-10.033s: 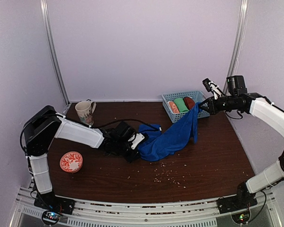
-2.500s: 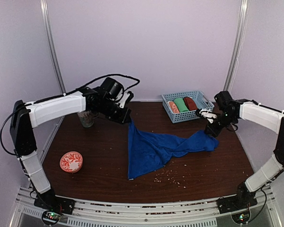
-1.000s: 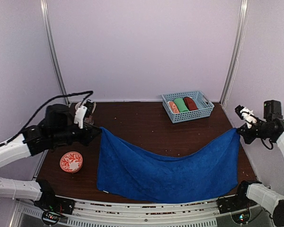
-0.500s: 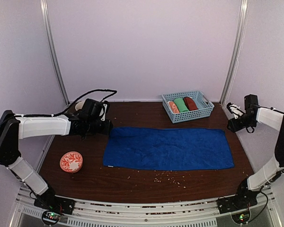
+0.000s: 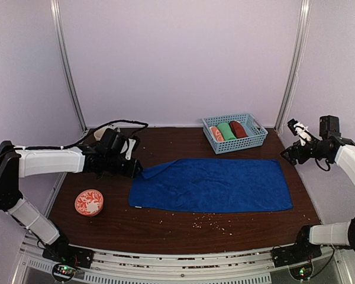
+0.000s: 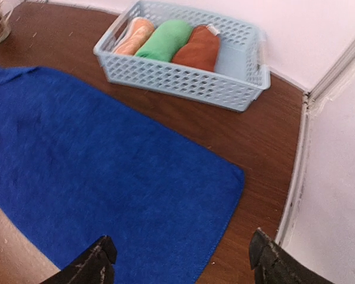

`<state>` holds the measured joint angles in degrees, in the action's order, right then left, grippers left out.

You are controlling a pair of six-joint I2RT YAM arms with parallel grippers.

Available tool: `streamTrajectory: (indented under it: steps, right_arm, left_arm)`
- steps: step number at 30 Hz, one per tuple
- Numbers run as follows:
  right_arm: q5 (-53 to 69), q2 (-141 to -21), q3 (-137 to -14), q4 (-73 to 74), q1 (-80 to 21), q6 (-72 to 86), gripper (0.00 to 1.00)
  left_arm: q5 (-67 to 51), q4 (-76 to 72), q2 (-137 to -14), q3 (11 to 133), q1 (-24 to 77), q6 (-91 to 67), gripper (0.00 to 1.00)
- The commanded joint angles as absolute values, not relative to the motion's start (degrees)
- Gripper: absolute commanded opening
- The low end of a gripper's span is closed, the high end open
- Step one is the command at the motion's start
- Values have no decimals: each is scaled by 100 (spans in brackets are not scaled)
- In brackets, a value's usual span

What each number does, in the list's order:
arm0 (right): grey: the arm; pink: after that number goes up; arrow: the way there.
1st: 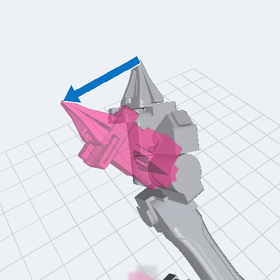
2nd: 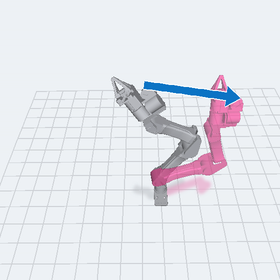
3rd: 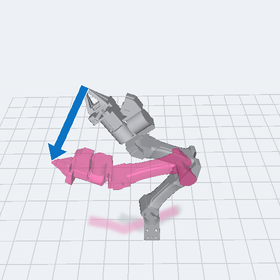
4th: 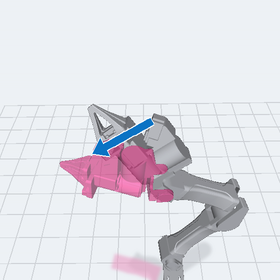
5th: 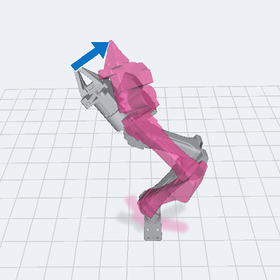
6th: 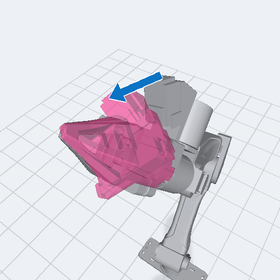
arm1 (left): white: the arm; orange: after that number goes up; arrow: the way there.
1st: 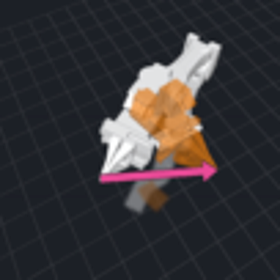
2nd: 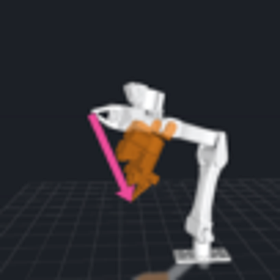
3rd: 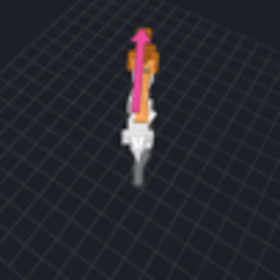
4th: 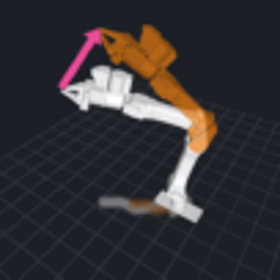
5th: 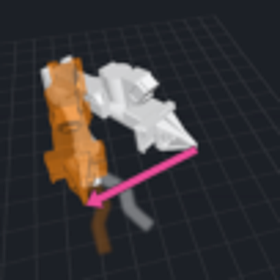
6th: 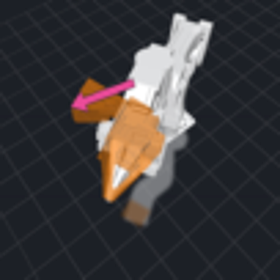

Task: Roll the towels
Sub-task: Smooth out the towel at the center of the board.

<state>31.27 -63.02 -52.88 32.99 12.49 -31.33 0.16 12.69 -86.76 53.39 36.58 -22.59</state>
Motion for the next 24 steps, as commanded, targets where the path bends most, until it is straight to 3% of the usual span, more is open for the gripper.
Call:
streamTrajectory:
  steps: [1,4,10,24]
  right_arm:
    - [3483,-7060,-5295,4653,1124,-4530,55]
    - [3110,-7538,-5337,5067,1048,-4954,33]
    - [2101,-8101,-4796,5231,609,-5212,16]
    - [1127,-8816,-4581,4134,586,-4520,6]
  left_arm:
    - [-929,1576,-8720,5139,3708,-2185,22]
    - [-942,1721,-8836,5055,3733,-2302,13]
    - [-681,2114,-9174,5019,3727,-2316,2]
    - [-489,2022,-9690,4708,3727,-2391,0]
